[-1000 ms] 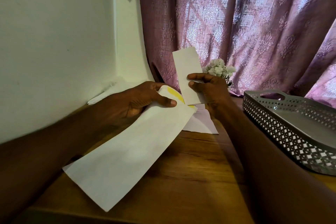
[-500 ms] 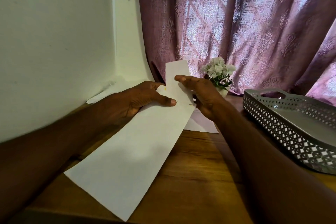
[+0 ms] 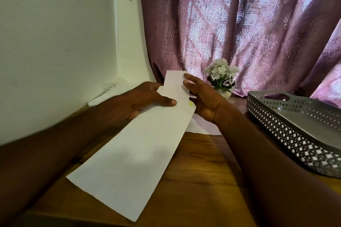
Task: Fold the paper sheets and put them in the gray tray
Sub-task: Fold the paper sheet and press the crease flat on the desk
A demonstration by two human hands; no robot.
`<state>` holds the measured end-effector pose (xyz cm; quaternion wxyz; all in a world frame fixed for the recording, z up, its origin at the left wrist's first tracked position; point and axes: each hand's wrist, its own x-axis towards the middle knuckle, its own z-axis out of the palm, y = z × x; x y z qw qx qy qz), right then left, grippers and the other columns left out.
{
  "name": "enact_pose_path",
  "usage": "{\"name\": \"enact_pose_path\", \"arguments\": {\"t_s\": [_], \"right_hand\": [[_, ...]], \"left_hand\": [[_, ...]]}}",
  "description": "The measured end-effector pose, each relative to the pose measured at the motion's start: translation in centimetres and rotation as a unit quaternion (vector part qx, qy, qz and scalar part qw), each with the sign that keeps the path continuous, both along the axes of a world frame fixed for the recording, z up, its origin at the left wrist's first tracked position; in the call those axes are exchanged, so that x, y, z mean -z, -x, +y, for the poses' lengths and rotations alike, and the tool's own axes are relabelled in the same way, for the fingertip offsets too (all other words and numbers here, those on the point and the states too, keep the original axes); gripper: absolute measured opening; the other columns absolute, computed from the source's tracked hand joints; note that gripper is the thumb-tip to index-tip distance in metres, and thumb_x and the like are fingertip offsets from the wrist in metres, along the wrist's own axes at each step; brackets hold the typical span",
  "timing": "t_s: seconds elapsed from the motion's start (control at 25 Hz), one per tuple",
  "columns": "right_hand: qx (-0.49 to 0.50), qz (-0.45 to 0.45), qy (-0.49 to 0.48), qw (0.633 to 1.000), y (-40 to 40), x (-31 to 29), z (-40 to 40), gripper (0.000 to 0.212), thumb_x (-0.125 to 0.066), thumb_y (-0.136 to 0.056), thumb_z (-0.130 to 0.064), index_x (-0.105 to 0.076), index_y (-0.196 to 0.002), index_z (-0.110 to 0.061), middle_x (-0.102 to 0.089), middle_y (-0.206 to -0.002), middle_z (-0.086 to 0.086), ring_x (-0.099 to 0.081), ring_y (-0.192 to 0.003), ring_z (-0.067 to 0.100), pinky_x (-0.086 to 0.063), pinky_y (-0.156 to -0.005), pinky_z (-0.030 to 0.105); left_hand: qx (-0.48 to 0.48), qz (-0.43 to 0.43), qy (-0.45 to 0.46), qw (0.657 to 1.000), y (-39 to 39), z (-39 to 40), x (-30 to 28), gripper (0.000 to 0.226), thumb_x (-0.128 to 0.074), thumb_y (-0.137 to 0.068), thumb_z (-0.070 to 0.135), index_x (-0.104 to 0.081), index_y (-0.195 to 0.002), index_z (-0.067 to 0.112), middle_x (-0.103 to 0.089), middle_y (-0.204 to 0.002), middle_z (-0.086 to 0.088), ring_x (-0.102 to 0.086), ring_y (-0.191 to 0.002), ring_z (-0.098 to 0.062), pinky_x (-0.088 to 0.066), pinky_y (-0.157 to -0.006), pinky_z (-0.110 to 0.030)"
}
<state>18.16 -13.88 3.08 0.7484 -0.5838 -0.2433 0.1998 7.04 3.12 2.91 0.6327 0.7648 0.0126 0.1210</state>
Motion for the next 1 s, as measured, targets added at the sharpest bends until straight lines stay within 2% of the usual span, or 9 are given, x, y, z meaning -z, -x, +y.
{"name": "enact_pose_path", "arguments": {"t_s": [0.08, 0.2, 0.36, 0.48, 0.56, 0.68, 0.8, 1.0], "right_hand": [[0.033, 0.018, -0.005, 0.999, -0.4, 0.4, 0.0, 0.039, -0.076, -0.090, -0.020, -0.062, -0.126, -0.023, -0.074, -0.114, 0.010, -0.071, -0.088, 0.024, -0.063, -0.067, 0.038], [0.026, 0.021, 0.026, 0.999, -0.7, 1.0, 0.0, 0.030, -0.077, -0.089, -0.015, -0.072, -0.117, -0.009, -0.078, -0.108, 0.012, -0.077, -0.078, 0.022, -0.064, -0.075, 0.043], [0.017, 0.024, 0.042, 0.999, -1.3, 1.3, -0.1, 0.033, -0.077, -0.087, -0.010, -0.072, -0.120, -0.011, -0.079, -0.106, 0.010, -0.074, -0.097, 0.030, -0.060, -0.089, 0.049], [0.000, 0.042, 0.069, 0.997, -1.3, 1.4, -0.3, 0.033, -0.080, -0.084, -0.014, -0.073, -0.116, -0.012, -0.080, -0.102, 0.007, -0.073, -0.097, 0.029, -0.061, -0.084, 0.044], [0.016, 0.042, 0.056, 0.997, -1.2, 1.4, -0.3, 0.034, -0.080, -0.084, -0.013, -0.073, -0.117, -0.012, -0.079, -0.107, 0.008, -0.073, -0.099, 0.030, -0.062, -0.079, 0.044], [0.048, 0.058, 0.015, 0.997, -1.3, 1.2, -0.2, 0.038, -0.077, -0.087, -0.009, -0.070, -0.124, -0.009, -0.076, -0.116, 0.013, -0.071, -0.109, 0.036, -0.061, -0.085, 0.050], [0.056, 0.077, 0.005, 0.995, -1.0, 1.0, -0.3, 0.038, -0.077, -0.090, -0.023, -0.068, -0.123, -0.008, -0.075, -0.114, 0.012, -0.071, -0.098, 0.032, -0.061, -0.070, 0.041], [0.056, 0.060, 0.034, 0.996, -0.9, 0.8, -0.4, 0.042, -0.075, -0.090, -0.024, -0.066, -0.127, -0.007, -0.074, -0.105, 0.008, -0.069, -0.090, 0.028, -0.058, -0.071, 0.038]], "left_hand": [[0.001, -0.001, -0.013, 1.000, 0.0, -0.3, 0.2, 0.043, -0.083, -0.079, 0.002, -0.072, -0.121, 0.007, -0.081, -0.103, -0.005, -0.078, -0.089, -0.018, -0.063, -0.077, -0.029], [0.008, -0.006, -0.018, 1.000, -0.1, -0.5, 0.4, 0.041, -0.084, -0.078, -0.001, -0.073, -0.116, 0.009, -0.082, -0.097, -0.001, -0.078, -0.082, -0.012, -0.062, -0.068, -0.022], [-0.011, -0.025, -0.012, 1.000, -0.3, 0.0, 0.4, 0.037, -0.084, -0.077, -0.001, -0.073, -0.109, 0.012, -0.081, -0.100, 0.000, -0.077, -0.088, -0.013, -0.062, -0.075, -0.023], [-0.025, -0.025, -0.011, 0.999, -0.2, -0.1, 0.3, 0.038, -0.085, -0.077, 0.001, -0.073, -0.111, 0.010, -0.080, -0.101, -0.002, -0.076, -0.092, -0.017, -0.061, -0.078, -0.024], [-0.031, -0.006, 0.009, 0.999, -0.2, -0.2, 0.3, 0.038, -0.085, -0.080, 0.007, -0.072, -0.115, 0.008, -0.079, -0.105, -0.009, -0.076, -0.096, -0.024, -0.062, -0.083, -0.030], [-0.014, 0.046, 0.089, 0.995, 0.1, 0.0, 0.2, 0.032, -0.080, -0.086, 0.012, -0.075, -0.117, 0.004, -0.078, -0.111, -0.018, -0.075, -0.101, -0.034, -0.059, -0.096, -0.046], [-0.022, 0.045, 0.075, 0.996, 0.2, 0.3, 0.4, 0.035, -0.080, -0.086, 0.008, -0.074, -0.120, 0.004, -0.077, -0.113, -0.018, -0.073, -0.108, -0.038, -0.054, -0.103, -0.050], [-0.035, 0.021, 0.057, 0.998, -0.1, 0.6, 0.3, 0.037, -0.081, -0.085, 0.007, -0.074, -0.121, 0.005, -0.077, -0.114, -0.017, -0.072, -0.110, -0.038, -0.051, -0.107, -0.053]]}}
